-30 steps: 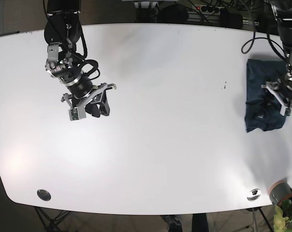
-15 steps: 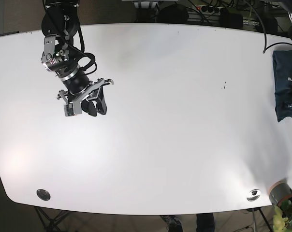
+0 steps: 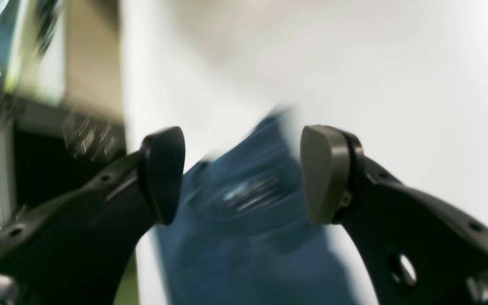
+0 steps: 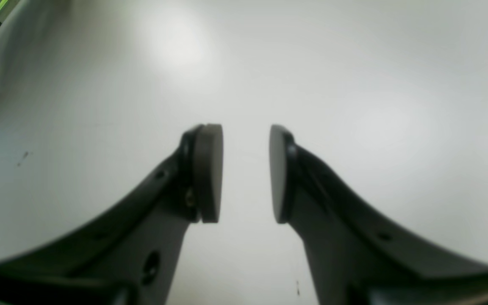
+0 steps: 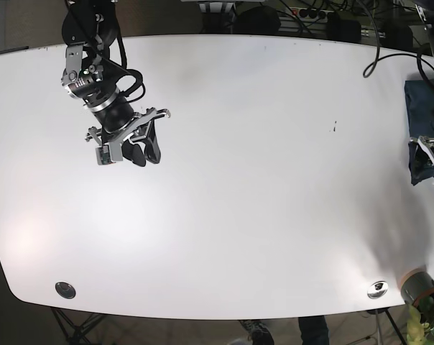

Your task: Fold the T-shirt properly

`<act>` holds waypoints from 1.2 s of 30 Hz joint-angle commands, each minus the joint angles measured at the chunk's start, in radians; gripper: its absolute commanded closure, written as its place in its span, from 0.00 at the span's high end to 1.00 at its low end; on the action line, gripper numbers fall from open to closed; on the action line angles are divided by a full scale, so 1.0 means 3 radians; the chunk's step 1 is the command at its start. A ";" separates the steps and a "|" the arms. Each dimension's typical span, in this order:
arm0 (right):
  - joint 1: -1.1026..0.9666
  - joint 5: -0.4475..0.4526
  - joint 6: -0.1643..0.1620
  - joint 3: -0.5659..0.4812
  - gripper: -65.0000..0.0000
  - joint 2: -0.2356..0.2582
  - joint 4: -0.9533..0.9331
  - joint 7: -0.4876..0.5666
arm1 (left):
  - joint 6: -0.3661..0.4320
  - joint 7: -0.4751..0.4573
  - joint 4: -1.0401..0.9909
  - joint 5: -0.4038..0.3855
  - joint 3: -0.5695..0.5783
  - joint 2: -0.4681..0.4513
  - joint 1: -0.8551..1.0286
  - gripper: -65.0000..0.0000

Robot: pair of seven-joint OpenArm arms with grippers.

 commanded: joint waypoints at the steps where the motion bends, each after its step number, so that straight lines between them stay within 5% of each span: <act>1: -0.0010 0.0034 0.0012 0.0019 0.27 0.0033 0.0069 0.0164 | 0.0070 0.0065 0.0404 -0.0001 -0.0222 0.0012 0.0080 0.61; 7: -0.0333 0.0034 0.0012 0.0014 0.27 0.0114 0.0054 0.0717 | 0.0070 0.0382 0.1202 0.0015 -0.0417 0.0554 0.0274 0.61; 23: -0.1044 0.0029 0.0017 0.0019 0.27 0.0340 -0.0289 0.1785 | 0.0096 0.0403 0.2281 0.0030 -0.0729 0.2104 0.0949 0.61; 36: -0.1315 0.0029 0.0017 -0.0002 0.27 0.0345 -0.0539 0.2051 | 0.0096 0.0403 0.2419 0.0015 -0.0744 0.2626 0.1450 0.61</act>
